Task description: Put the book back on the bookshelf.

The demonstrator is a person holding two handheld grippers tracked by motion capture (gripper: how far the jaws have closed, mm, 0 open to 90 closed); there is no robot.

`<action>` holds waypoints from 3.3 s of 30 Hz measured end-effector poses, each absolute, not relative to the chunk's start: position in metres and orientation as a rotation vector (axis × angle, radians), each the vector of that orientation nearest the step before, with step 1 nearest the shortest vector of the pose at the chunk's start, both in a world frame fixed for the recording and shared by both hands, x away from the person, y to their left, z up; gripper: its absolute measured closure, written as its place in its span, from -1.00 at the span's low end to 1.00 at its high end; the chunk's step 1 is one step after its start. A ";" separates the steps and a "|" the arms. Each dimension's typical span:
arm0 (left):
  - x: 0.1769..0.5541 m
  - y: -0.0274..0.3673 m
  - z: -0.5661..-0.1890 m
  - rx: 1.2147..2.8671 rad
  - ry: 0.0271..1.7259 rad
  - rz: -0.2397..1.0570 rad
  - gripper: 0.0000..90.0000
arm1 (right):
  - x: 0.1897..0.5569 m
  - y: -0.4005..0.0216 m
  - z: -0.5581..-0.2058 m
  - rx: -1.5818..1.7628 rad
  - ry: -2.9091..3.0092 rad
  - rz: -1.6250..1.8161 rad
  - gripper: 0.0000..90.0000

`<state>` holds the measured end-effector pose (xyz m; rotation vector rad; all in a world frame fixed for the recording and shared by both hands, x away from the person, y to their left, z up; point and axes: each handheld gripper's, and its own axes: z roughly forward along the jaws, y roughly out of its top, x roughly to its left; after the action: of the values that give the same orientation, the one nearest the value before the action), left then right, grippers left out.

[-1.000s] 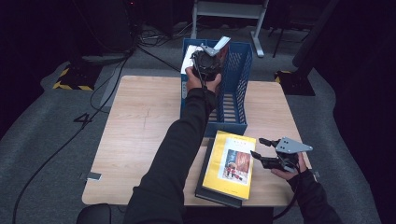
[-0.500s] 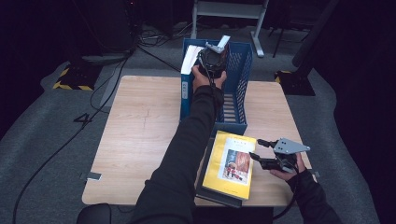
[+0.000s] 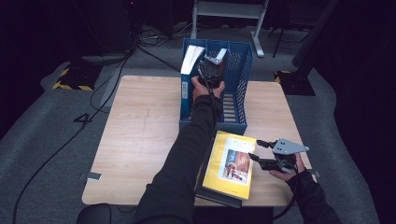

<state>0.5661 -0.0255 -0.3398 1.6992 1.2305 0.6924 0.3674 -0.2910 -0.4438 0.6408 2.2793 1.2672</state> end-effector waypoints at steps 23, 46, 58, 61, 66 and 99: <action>0.536 -0.006 -0.350 1.765 1.090 0.653 0.60 | 0.367 -0.288 -0.446 0.633 2.299 1.228 -0.13; 0.527 0.005 -0.331 1.853 0.979 0.587 0.13 | 0.366 -0.280 -0.454 0.610 2.354 1.173 -0.13; 0.536 -0.008 -0.315 1.985 1.027 0.660 0.58 | 0.366 -0.280 -0.455 0.616 2.358 1.168 -0.13; 0.537 -0.009 -0.318 1.956 1.046 0.682 0.62 | 0.366 -0.279 -0.455 0.617 2.357 1.163 -0.13; 0.547 -0.008 -0.319 1.915 1.095 0.710 0.63 | 0.366 -0.280 -0.455 0.620 2.359 1.170 -0.13; 0.564 -0.008 -0.330 1.837 1.209 0.813 0.32 | 0.365 -0.282 -0.454 0.622 2.348 1.178 -0.12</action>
<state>0.5644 -0.0080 -0.3301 1.8373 1.2090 0.8128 0.3655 -0.2821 -0.4543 0.6219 2.3481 1.1784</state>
